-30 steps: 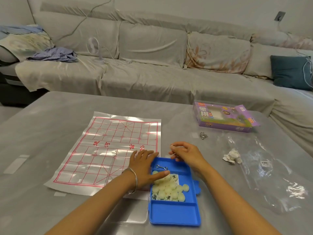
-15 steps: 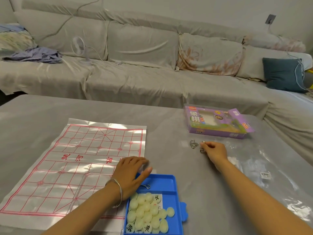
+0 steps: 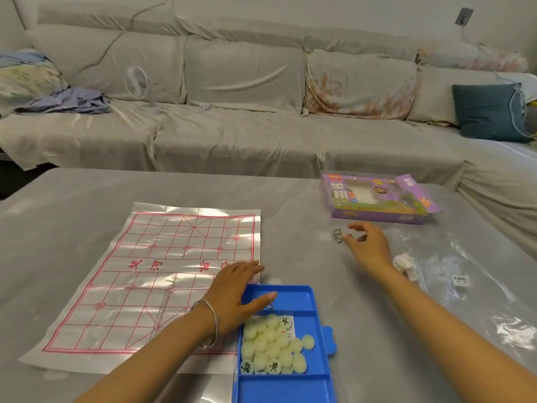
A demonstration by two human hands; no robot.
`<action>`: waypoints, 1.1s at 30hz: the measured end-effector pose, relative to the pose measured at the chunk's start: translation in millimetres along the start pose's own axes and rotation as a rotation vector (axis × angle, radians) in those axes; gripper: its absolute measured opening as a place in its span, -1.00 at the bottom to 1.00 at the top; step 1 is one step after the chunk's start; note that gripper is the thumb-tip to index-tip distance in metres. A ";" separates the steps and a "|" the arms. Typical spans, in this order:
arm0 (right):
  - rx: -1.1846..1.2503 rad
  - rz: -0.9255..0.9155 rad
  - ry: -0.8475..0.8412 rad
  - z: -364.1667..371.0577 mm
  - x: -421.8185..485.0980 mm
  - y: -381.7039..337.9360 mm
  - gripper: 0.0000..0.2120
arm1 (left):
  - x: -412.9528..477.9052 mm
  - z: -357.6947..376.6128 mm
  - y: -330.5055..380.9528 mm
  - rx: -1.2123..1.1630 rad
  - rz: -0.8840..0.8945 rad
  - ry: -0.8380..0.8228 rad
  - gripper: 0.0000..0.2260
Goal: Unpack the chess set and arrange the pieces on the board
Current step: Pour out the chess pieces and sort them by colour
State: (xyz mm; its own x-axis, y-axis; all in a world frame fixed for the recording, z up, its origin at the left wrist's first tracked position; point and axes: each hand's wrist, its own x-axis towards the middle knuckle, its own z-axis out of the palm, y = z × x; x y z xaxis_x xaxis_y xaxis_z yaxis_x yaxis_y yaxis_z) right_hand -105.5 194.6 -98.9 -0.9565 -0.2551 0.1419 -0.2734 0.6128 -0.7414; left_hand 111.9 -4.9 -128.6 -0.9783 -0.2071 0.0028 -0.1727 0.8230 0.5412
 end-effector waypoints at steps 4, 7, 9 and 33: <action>0.255 -0.106 -0.326 5.4 -63.8 -58.9 -0.83 | -29.7 -14.3 0.0 0.075 -0.032 -0.148 0.14; 0.007 -0.211 -0.684 10.2 -96.7 -88.9 -0.79 | -45.9 -21.9 -0.7 0.053 -0.036 -0.187 0.16; -0.236 -0.236 -0.805 22.6 -109.7 -92.3 -0.67 | -54.7 -17.3 -2.8 0.029 -0.028 -0.193 0.14; -0.014 -0.196 -0.742 51.1 -116.5 -72.0 -0.89 | -49.0 0.0 -19.0 0.244 0.004 -0.138 0.15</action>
State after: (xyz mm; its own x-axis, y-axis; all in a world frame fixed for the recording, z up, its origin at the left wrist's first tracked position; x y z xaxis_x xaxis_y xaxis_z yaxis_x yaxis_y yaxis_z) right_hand 30.8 141.9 -95.6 -0.5723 -0.7923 -0.2115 -0.4370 0.5129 -0.7389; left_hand 163.1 -10.5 -139.0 -0.9825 -0.1434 -0.1186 -0.1747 0.9303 0.3224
